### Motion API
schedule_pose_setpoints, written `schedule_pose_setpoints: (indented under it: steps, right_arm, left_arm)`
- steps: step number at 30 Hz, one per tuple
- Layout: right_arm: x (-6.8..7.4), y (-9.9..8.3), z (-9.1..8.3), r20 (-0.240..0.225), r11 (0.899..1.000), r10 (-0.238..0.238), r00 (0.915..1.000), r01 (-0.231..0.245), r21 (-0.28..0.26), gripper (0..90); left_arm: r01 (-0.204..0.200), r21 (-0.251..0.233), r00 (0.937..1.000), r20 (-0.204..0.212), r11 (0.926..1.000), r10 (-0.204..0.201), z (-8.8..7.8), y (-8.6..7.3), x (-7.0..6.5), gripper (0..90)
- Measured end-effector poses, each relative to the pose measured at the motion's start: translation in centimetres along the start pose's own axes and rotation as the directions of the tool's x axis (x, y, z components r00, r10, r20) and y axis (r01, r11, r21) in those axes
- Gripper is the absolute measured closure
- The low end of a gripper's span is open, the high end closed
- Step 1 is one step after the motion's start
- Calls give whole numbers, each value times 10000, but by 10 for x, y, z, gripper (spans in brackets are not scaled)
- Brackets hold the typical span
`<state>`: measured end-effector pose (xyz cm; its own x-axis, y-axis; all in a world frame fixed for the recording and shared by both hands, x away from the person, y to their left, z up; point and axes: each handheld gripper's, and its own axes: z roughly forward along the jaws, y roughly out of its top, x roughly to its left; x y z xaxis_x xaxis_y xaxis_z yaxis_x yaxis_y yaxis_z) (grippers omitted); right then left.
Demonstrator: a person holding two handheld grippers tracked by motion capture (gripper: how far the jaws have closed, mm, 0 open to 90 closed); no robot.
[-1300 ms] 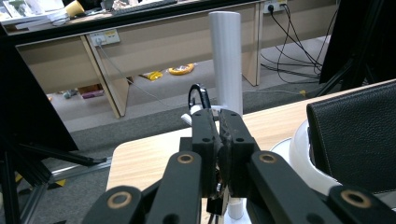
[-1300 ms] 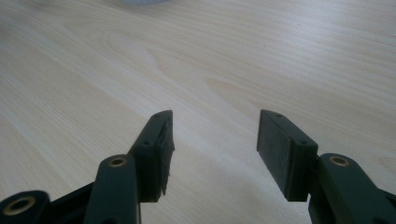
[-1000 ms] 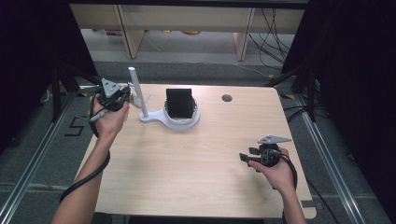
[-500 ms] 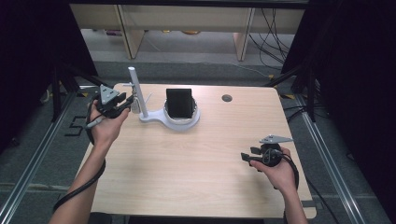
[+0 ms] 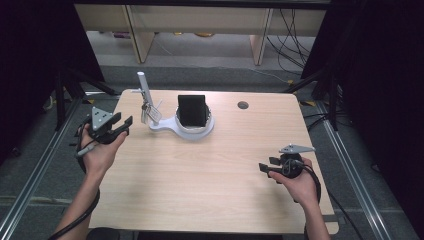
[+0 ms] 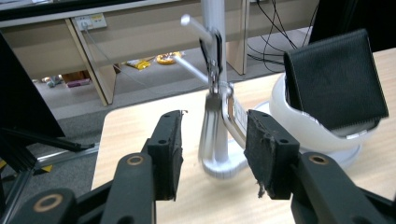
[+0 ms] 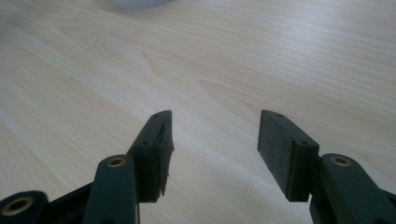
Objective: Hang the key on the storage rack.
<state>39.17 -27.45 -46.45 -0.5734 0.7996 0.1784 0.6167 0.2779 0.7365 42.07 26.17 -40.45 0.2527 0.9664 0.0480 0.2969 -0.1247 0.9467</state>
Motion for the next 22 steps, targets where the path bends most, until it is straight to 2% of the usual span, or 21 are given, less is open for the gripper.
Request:
schedule_pose_setpoints:
  steps: [1,2,4,5,6,7,9,10,11,13,14,15,16,17,18,20,21,22]
  right_arm:
    - [-1,0,0,-70,10000,-38,10000,38,53,463]
    - [0,-1,0,391,9999,-120,9992,118,62,463]
    - [0,-2,0,576,9998,84,9983,-95,189,463]
    - [-1,-2,-1,467,9999,24,9989,-31,148,463]
    - [0,-3,-1,506,9995,194,9985,-206,232,463]
    - [-2,-4,1,425,10000,-26,9991,24,53,463]
    - [-1,-5,-1,538,9990,334,9980,-350,283,463]
    - [-2,-5,-1,535,9989,364,9979,-380,283,463]
    - [-5,-6,1,359,9994,260,9990,-268,214,463]
    - [-6,-8,3,506,10000,45,9987,-49,62,462]
    - [-5,-9,4,600,9998,159,9981,-165,96,462]
    - [-4,-9,3,463,9986,362,9983,-379,358,463]
    - [-4,-9,3,525,9981,442,9976,-464,416,462]
    - [-7,-10,6,280,9996,136,9995,-143,224,462]
    - [-6,-10,6,349,9994,237,9991,-246,263,462]
    - [-5,-11,7,447,9989,361,9983,-375,288,461]
    - [-6,-13,7,467,9997,101,9989,-111,218,461]
    - [-5,-12,7,395,9991,278,9988,-290,301,460]
  left_arm:
    - [51,-17,10000,-12,10000,-51,-2,-4,0,554]
    - [66,-33,10000,-30,10000,-67,-3,-9,0,549]
    - [135,19,9999,-19,9999,-135,-6,-21,-1,532]
    - [178,49,9998,-5,9998,-178,-7,-28,-1,526]
    - [223,81,9997,-31,9997,-223,-9,-36,-1,520]
    - [290,65,9996,-14,9996,-289,-9,-45,-1,512]
    - [322,222,9995,45,9992,-323,-10,-65,0,503]
    - [387,345,9992,83,9987,-390,-10,-75,0,495]
    - [410,556,9990,161,9976,-419,-10,-85,-1,487]
    - [590,723,9972,415,9956,-621,-10,-99,-2,483]
    - [745,783,9954,537,9941,-788,-11,-107,-3,483]
    - [869,837,9940,590,9927,-919,-11,-113,-4,480]
    - [1005,871,9921,663,9911,-1064,-11,-117,-5,471]
    - [1049,934,9907,770,9901,-1122,-12,-119,-5,460]
    - [1133,855,9889,867,9899,-1207,-12,-122,-6,452]
    - [1128,833,9899,764,9901,-1192,-12,-126,-7,417]
    - [1153,814,9897,757,9900,-1215,-12,-127,-7,406]
    - [1235,776,9889,732,9893,-1292,-11,-127,-7,403]
